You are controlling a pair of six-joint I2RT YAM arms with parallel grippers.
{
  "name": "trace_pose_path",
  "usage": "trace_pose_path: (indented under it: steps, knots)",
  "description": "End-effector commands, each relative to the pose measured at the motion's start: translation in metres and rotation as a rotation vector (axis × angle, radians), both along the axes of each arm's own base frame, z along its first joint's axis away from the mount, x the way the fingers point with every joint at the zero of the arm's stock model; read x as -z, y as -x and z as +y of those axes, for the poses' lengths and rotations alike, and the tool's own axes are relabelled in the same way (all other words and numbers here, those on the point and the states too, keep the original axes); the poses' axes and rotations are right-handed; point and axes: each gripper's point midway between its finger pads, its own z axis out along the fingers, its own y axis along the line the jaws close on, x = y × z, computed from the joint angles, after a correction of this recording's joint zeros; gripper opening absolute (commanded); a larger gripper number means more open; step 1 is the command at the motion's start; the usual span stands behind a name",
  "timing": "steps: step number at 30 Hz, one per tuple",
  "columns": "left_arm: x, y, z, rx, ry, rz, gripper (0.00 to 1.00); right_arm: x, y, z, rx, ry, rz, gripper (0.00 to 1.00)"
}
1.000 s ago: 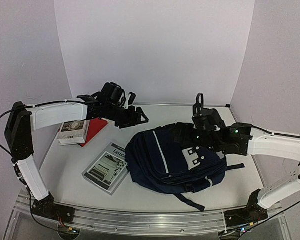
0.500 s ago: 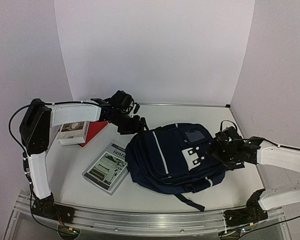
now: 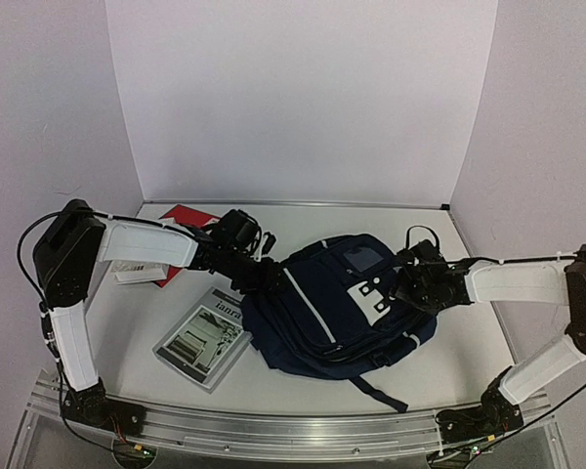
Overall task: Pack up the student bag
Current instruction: Adjust the student bag at the center of the board.
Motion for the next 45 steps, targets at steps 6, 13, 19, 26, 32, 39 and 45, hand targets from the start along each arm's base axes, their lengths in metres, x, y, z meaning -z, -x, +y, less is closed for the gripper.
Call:
trace_pose_path:
  steps: [6,13,19,26,32,39,45]
  knots:
    - [-0.061,0.125,-0.087,0.374,0.278,0.034,0.54,-0.083,-0.114,0.11,-0.341,-0.061,-0.332,0.76]
    - [-0.098,0.131,-0.065,0.326,0.255,-0.082,0.65,-0.125,-0.124,0.111,-0.418,0.045,-0.399,0.88]
    - [-0.098,0.084,-0.014,0.083,0.17,-0.093,0.69,-0.14,-0.081,0.121,-0.547,0.003,-0.379,0.91]
    - [-0.085,0.055,0.005,0.012,0.304,-0.003,0.57,-0.139,-0.011,0.175,-0.688,-0.087,-0.331,0.82]
    - [-0.063,0.057,-0.004,0.068,0.324,0.004,0.56,-0.086,0.045,0.214,-0.858,-0.016,-0.197,0.91]
    - [-0.043,0.052,0.0,0.016,0.277,0.041,0.55,-0.037,0.067,0.214,-0.925,0.248,-0.088,0.92]
    - [-0.036,0.053,0.005,-0.007,0.271,0.047,0.55,-0.026,0.056,0.217,-0.86,0.388,-0.099,0.92]
